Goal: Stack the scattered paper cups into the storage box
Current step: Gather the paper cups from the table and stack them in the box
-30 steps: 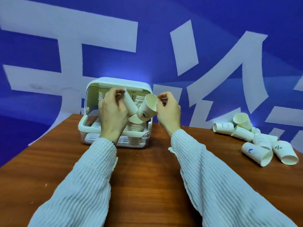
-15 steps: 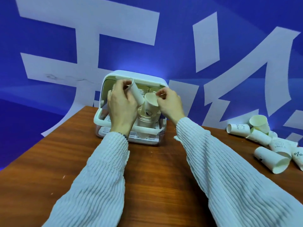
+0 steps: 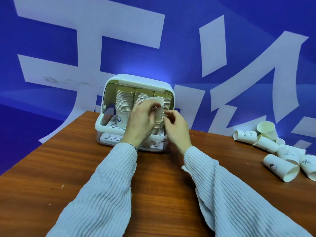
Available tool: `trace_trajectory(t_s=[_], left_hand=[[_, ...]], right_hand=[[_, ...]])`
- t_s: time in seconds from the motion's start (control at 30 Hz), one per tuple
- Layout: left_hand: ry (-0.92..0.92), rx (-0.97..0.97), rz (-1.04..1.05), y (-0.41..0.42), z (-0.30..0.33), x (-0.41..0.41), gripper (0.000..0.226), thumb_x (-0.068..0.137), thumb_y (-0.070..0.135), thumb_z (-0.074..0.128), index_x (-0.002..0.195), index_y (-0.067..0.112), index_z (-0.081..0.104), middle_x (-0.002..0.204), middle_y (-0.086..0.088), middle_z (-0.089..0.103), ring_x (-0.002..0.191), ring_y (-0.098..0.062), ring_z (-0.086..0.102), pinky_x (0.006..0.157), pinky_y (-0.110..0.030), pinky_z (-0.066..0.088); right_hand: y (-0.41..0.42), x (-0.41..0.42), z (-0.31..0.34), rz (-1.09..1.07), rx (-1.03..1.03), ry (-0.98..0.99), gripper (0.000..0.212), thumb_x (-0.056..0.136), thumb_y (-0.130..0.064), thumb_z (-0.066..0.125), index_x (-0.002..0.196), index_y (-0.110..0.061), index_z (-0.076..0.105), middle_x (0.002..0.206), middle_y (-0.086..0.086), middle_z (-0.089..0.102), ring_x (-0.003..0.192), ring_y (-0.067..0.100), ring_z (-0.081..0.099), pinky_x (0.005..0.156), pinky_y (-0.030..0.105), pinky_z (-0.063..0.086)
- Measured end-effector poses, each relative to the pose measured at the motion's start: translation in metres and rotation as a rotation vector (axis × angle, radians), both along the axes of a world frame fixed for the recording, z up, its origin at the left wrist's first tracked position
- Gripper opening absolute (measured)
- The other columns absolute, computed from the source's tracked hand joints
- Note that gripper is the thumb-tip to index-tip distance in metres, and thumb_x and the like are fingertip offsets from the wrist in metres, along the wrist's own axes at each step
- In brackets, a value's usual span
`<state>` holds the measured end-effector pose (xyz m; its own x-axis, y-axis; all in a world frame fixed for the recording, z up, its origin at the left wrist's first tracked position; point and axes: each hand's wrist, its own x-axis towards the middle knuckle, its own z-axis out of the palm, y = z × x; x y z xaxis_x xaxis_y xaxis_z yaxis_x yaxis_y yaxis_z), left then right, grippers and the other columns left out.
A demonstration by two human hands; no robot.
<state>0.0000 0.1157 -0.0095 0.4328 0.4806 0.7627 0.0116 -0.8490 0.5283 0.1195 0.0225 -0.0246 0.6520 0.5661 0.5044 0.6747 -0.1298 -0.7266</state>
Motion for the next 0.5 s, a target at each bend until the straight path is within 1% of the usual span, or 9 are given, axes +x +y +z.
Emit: trace_trajectory(t_s=[0.07,0.13,0.2,0.23,0.3,0.33,0.4,0.43,0.5], left_hand=[[0.211,0.005,0.007,-0.001,-0.01,0.007,0.038,0.089,0.001,0.053,0.112,0.024,0.072,0.113,0.004,0.072,0.109,-0.023,0.06,0.1,-0.04,0.047],[0.335,-0.02,0.025,-0.003,-0.013,0.009,0.03,0.092,0.011,0.054,0.11,0.025,0.074,0.109,0.005,0.074,0.11,-0.023,0.062,0.109,-0.045,0.041],[0.381,-0.044,0.046,-0.006,-0.009,0.007,0.023,0.096,0.031,0.054,0.103,0.028,0.075,0.099,0.008,0.075,0.106,-0.02,0.065,0.119,-0.053,0.024],[0.4,-0.043,0.072,-0.007,-0.007,0.006,0.027,0.096,0.04,0.052,0.101,0.029,0.076,0.098,0.01,0.074,0.105,-0.018,0.065,0.122,-0.056,0.016],[0.367,0.011,0.165,-0.012,-0.007,0.007,0.034,0.095,0.048,0.049,0.102,0.028,0.076,0.107,0.006,0.07,0.112,-0.017,0.061,0.122,-0.056,0.011],[0.317,0.053,0.2,-0.019,-0.009,0.008,0.037,0.094,0.048,0.048,0.104,0.026,0.076,0.11,0.003,0.068,0.114,-0.019,0.059,0.122,-0.056,0.013],[0.218,0.115,0.189,-0.038,-0.012,0.015,0.04,0.091,0.046,0.047,0.104,0.02,0.075,0.109,0.0,0.067,0.112,-0.023,0.057,0.117,-0.054,0.029],[0.201,0.122,0.149,-0.051,-0.013,0.02,0.039,0.09,0.045,0.048,0.104,0.019,0.074,0.107,0.0,0.067,0.109,-0.024,0.057,0.111,-0.051,0.036],[0.23,0.101,0.056,-0.08,-0.014,0.035,0.035,0.09,0.042,0.052,0.107,0.019,0.074,0.107,0.0,0.067,0.108,-0.024,0.057,0.102,-0.044,0.043]], right_hand=[[-0.01,0.002,-0.003,0.0,0.011,0.0,0.024,0.101,-0.027,0.058,0.124,-0.026,0.065,0.111,-0.012,0.07,0.1,0.002,0.064,0.085,0.025,0.053],[-0.021,0.006,-0.003,-0.011,0.017,0.01,0.021,0.101,-0.026,0.06,0.121,-0.027,0.065,0.107,-0.014,0.069,0.098,0.002,0.064,0.083,0.024,0.052],[-0.033,0.01,-0.001,-0.028,0.018,0.008,0.02,0.101,-0.027,0.06,0.12,-0.028,0.064,0.105,-0.016,0.068,0.097,0.001,0.063,0.083,0.023,0.052],[-0.041,0.012,0.0,-0.042,0.014,0.004,0.02,0.101,-0.027,0.06,0.121,-0.028,0.063,0.105,-0.016,0.067,0.097,0.001,0.062,0.083,0.022,0.051],[-0.058,0.017,0.001,-0.072,0.009,0.003,0.023,0.102,-0.027,0.059,0.125,-0.026,0.063,0.108,-0.013,0.066,0.098,0.003,0.062,0.082,0.019,0.05],[-0.067,0.021,0.002,-0.084,0.011,0.006,0.024,0.102,-0.026,0.058,0.126,-0.025,0.062,0.109,-0.012,0.066,0.098,0.004,0.062,0.081,0.017,0.049],[-0.087,0.028,0.003,-0.111,0.017,0.004,0.025,0.103,-0.024,0.058,0.127,-0.023,0.063,0.11,-0.011,0.066,0.098,0.001,0.061,0.078,0.014,0.046],[-0.096,0.031,0.003,-0.124,0.018,0.002,0.025,0.102,-0.024,0.058,0.126,-0.023,0.064,0.109,-0.011,0.066,0.098,0.0,0.061,0.078,0.014,0.046],[-0.117,0.039,0.003,-0.152,0.015,0.004,0.023,0.101,-0.024,0.059,0.123,-0.023,0.066,0.109,-0.012,0.068,0.099,0.001,0.062,0.082,0.018,0.047]])
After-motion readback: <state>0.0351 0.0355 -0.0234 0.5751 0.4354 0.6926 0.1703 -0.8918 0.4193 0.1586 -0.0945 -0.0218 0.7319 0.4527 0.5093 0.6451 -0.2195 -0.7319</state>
